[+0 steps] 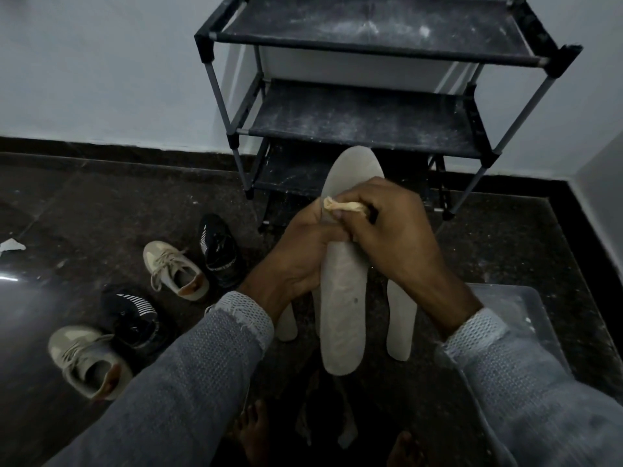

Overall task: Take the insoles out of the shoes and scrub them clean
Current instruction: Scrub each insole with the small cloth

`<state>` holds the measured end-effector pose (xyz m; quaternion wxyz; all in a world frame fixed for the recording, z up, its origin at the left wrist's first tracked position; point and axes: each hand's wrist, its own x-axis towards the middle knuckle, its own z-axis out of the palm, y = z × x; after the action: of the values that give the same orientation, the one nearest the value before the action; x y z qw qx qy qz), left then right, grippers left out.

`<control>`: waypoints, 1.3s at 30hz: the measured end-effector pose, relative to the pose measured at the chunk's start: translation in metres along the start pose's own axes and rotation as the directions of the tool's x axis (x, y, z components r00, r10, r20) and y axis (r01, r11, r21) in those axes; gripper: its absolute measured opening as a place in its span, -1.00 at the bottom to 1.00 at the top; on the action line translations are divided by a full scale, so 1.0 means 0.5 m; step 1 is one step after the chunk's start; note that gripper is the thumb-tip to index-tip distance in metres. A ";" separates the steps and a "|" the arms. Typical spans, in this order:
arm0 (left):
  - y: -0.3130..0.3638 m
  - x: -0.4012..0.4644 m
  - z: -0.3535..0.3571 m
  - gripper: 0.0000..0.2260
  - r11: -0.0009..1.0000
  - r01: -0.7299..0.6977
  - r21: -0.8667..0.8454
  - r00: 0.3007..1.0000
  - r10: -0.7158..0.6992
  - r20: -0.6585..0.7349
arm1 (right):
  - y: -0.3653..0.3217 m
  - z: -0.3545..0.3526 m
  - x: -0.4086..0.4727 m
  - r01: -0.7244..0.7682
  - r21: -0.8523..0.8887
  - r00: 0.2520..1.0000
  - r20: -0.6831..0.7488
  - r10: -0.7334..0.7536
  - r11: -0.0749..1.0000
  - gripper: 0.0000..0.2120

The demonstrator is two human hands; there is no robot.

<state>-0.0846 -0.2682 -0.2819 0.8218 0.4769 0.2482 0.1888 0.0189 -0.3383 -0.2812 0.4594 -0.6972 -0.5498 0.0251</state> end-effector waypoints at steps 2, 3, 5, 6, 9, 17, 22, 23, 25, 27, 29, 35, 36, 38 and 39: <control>0.002 0.000 -0.002 -0.62 1.000 0.016 0.008 1.000 -0.016 -0.016 | 0.017 -0.011 0.003 -0.092 -0.058 0.990 -0.111 0.085 0.994 -0.92; 0.003 0.001 -0.003 -0.61 1.000 0.022 0.015 0.999 -0.022 -0.029 | 0.027 -0.018 0.004 -0.139 -0.070 0.980 -0.156 0.127 0.988 -0.91; 0.005 0.002 -0.001 -0.60 1.000 0.027 0.015 0.999 -0.027 -0.040 | 0.036 -0.028 0.001 -0.173 -0.053 0.968 -0.196 0.160 0.983 -0.90; 0.006 0.002 0.001 -0.60 1.000 0.025 0.003 0.999 -0.025 -0.037 | 0.034 -0.028 0.000 -0.146 -0.033 0.974 -0.180 0.138 0.989 -0.90; 0.007 -0.001 0.006 -0.61 0.999 -0.001 -0.041 1.000 0.001 -0.009 | 0.010 -0.010 -0.004 0.008 0.006 1.000 -0.010 -0.008 1.000 -0.89; 0.005 0.002 0.000 -0.59 0.999 0.028 0.024 0.997 -0.026 -0.068 | 0.042 -0.024 0.004 -0.126 -0.092 0.974 -0.200 0.105 0.988 -0.90; 0.002 0.001 0.000 -0.62 1.000 0.005 -0.008 0.998 -0.006 -0.057 | 0.020 -0.005 -0.004 -0.015 -0.009 0.999 -0.045 0.015 1.000 -0.89; 0.001 0.000 -0.001 -0.61 1.000 0.003 -0.010 0.999 -0.003 -0.051 | 0.013 0.000 -0.005 0.018 0.010 1.000 0.020 -0.018 1.000 -0.88; -0.001 -0.001 -0.002 -0.60 1.000 0.002 -0.005 0.999 -0.002 -0.044 | 0.010 0.002 -0.001 0.036 -0.004 0.998 0.055 -0.035 0.999 -0.87; 0.001 -0.001 -0.003 -0.59 1.000 0.004 0.012 0.999 -0.004 -0.043 | 0.023 -0.008 0.004 -0.027 -0.073 0.998 -0.050 0.024 0.997 -0.89; 0.002 0.000 -0.001 -0.57 1.000 0.011 0.027 0.999 -0.010 -0.041 | 0.041 -0.026 0.008 -0.132 -0.128 0.980 -0.164 0.110 0.983 -0.90; -0.002 0.001 0.000 -0.63 1.000 -0.015 -0.007 1.000 0.015 -0.002 | 0.012 -0.003 -0.001 -0.014 -0.035 0.999 -0.044 0.012 0.999 -0.90; -0.004 0.001 0.000 -0.63 1.000 -0.024 -0.011 1.000 0.024 0.003 | 0.005 0.006 -0.001 0.017 -0.019 1.000 0.019 -0.017 1.000 -0.90; -0.006 0.001 -0.003 -0.62 1.000 -0.023 -0.013 1.000 0.023 -0.005 | 0.003 0.010 0.003 0.013 -0.025 0.999 0.044 -0.012 1.000 -0.89; -0.006 0.000 -0.005 -0.61 1.000 -0.015 -0.003 1.000 0.015 -0.016 | 0.009 0.006 0.005 -0.015 -0.045 1.000 0.004 0.015 0.999 -0.89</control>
<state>-0.0857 -0.2678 -0.2855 0.8190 0.4760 0.2509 0.1993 0.0214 -0.3343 -0.2847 0.4421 -0.7113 -0.5461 0.0176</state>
